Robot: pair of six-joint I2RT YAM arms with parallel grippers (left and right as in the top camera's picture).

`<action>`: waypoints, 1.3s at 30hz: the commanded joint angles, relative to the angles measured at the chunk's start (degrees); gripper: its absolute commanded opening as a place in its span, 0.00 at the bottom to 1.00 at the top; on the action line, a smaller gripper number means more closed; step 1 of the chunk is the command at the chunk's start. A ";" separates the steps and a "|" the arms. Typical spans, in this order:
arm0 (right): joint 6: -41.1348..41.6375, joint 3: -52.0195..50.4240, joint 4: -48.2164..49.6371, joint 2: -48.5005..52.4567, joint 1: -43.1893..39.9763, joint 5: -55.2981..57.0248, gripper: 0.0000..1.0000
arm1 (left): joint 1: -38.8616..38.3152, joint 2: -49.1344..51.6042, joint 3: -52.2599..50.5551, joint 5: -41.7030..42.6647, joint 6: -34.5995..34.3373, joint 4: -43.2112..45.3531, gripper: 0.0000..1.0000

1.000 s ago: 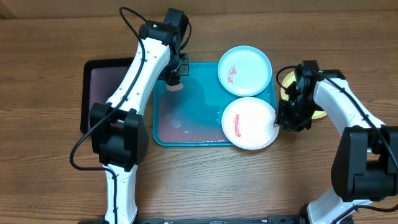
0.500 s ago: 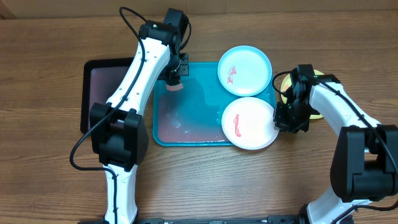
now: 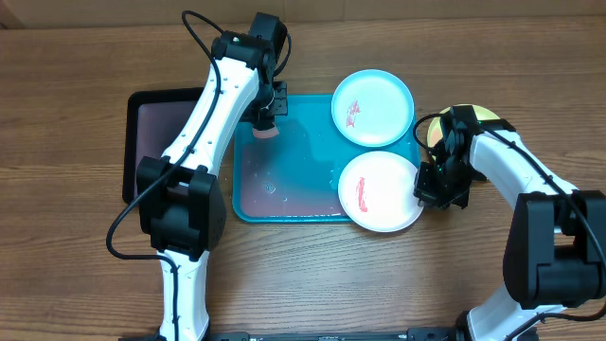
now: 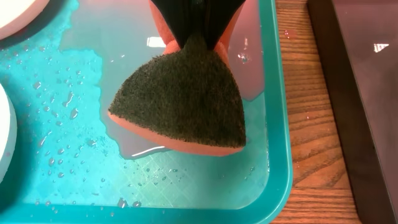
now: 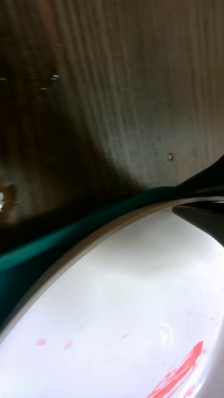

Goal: Clean dirty plates on tray and stack at the side
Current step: 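Move the right gripper back to the tray toward the white plate, then grip the white plate rim with the right gripper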

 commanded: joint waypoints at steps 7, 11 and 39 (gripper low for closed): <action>1.53 5.77 -2.80 -1.14 7.56 1.46 0.04 | -0.33 0.46 0.35 -0.81 1.33 -0.20 0.04; 7.30 8.55 0.44 -1.14 13.38 2.03 0.04 | -0.26 0.46 0.35 -0.81 1.33 -0.15 0.04; 25.33 9.09 27.28 8.39 25.92 -3.61 0.26 | 0.09 0.46 0.35 -0.57 1.03 -0.17 0.04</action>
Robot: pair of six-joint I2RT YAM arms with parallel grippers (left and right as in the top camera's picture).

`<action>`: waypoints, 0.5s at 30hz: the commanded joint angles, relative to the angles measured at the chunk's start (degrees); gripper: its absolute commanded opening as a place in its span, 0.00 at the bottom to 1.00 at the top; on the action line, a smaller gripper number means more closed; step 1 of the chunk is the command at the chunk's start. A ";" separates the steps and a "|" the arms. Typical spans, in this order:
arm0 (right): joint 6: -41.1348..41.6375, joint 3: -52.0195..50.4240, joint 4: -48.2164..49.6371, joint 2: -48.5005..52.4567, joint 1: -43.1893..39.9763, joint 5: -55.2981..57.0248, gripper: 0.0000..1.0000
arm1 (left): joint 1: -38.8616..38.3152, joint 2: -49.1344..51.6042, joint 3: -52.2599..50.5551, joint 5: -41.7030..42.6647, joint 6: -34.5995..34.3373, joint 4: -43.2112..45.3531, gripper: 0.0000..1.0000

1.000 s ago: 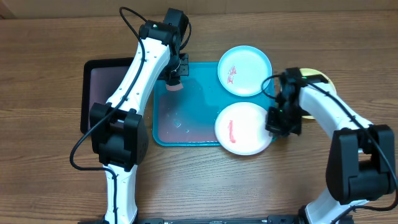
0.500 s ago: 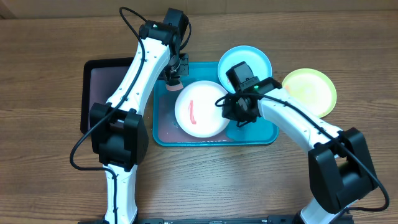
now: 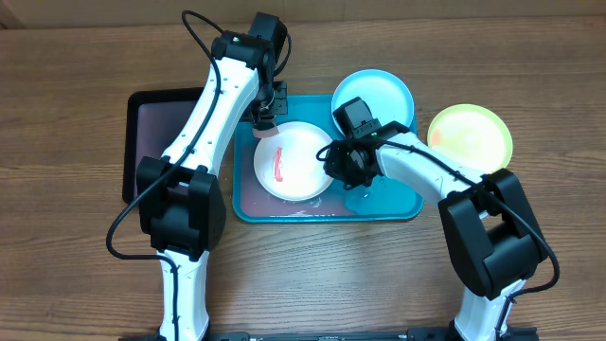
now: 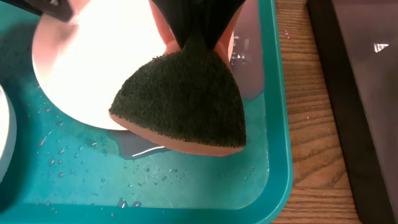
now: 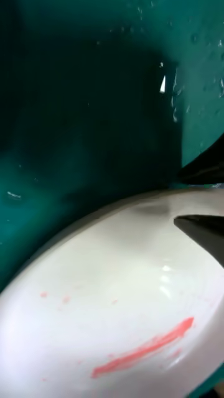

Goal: Clean dirty plates on tray and stack at the side
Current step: 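Grip the white plate rim with the right gripper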

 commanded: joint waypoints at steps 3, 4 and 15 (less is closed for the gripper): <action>-7.19 1.44 1.25 -0.02 -1.25 -2.69 0.33 | 0.02 0.46 0.35 -0.52 0.20 -0.33 0.04; -8.94 1.44 1.42 -0.02 -2.01 -2.67 0.34 | 0.00 0.46 0.35 -0.33 0.20 -0.52 0.04; -17.16 1.42 3.72 3.89 -4.72 -5.95 0.19 | -0.02 0.44 0.24 2.73 0.15 -1.97 0.04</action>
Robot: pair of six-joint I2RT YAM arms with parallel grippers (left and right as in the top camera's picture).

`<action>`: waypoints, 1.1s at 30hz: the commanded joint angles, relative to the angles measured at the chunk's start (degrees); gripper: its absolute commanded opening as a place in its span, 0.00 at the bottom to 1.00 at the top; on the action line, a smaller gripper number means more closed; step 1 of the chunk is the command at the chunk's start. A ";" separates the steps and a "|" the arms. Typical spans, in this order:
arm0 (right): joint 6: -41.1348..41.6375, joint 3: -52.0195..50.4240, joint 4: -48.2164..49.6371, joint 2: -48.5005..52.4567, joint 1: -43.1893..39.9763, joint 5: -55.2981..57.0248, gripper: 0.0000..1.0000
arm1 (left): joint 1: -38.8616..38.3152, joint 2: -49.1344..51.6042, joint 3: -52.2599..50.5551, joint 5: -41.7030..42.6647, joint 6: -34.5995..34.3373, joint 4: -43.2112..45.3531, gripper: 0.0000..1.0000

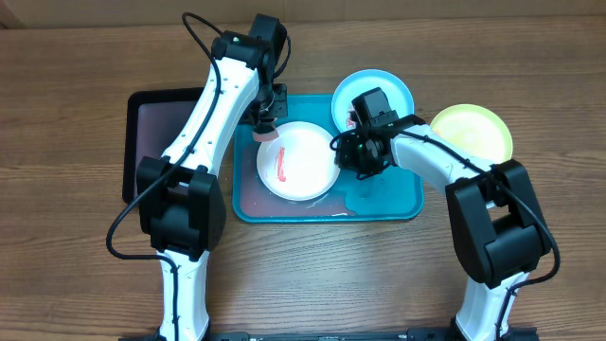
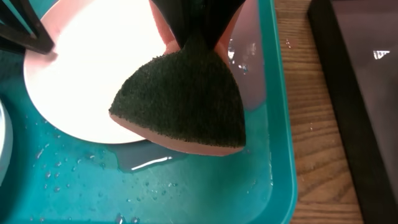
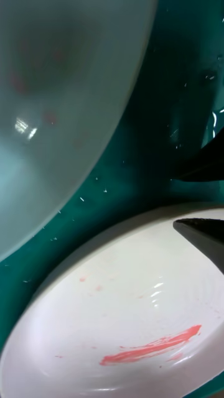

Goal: Clean dirty plates on tray and stack at the side
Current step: 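Grip the white plate rim with the right gripper, then scrub the white plate with the sponge in the left gripper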

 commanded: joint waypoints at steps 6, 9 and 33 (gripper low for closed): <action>-1.86 0.92 0.68 1.68 0.74 -1.20 0.04 | -0.02 0.44 -3.21 1.95 -0.42 -0.22 0.04; -1.14 0.92 0.92 1.68 0.81 -1.22 0.04 | -0.02 0.44 -5.77 2.54 -0.39 0.09 0.04; -0.48 0.92 1.92 1.68 2.25 -1.16 0.04 | -0.04 0.44 -15.39 3.32 -0.13 7.32 0.04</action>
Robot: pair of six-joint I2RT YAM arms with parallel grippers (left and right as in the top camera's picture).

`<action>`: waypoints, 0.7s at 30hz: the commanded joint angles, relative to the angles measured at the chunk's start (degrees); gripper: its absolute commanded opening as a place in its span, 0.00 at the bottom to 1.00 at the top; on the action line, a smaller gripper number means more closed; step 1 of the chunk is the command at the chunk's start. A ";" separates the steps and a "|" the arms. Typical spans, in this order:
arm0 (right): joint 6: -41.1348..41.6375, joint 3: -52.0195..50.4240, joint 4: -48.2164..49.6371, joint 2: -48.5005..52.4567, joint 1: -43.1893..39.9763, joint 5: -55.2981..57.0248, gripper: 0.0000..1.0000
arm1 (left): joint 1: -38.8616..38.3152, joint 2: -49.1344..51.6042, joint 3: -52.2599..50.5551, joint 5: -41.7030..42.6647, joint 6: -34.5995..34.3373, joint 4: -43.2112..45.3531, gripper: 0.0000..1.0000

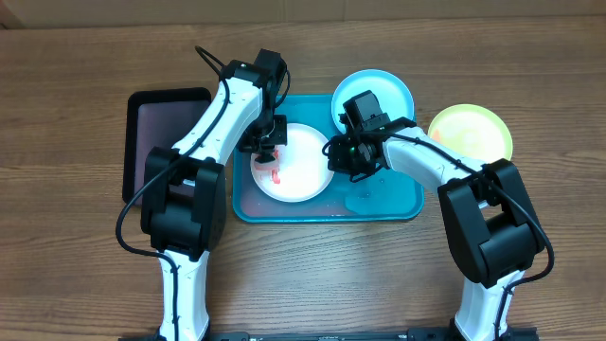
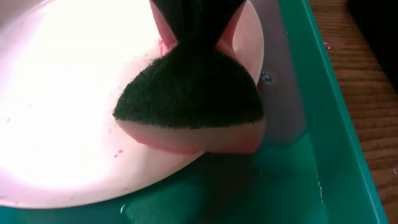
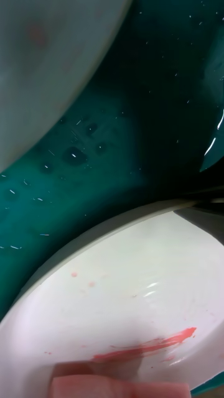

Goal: Clean dirty plates on tray and stack at the side
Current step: 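Scrub the white plate with the sponge in the left gripper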

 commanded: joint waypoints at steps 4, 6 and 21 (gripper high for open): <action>0.46 0.81 0.44 0.94 0.33 0.15 0.04 | -0.13 0.44 -0.61 0.66 -0.07 1.33 0.04; 0.46 0.81 0.44 0.94 0.33 0.15 0.04 | -0.33 0.46 -0.61 0.66 0.66 1.38 0.04; 0.44 0.81 0.44 0.94 0.33 0.15 0.04 | -2.32 0.46 -0.85 0.42 3.43 4.72 0.04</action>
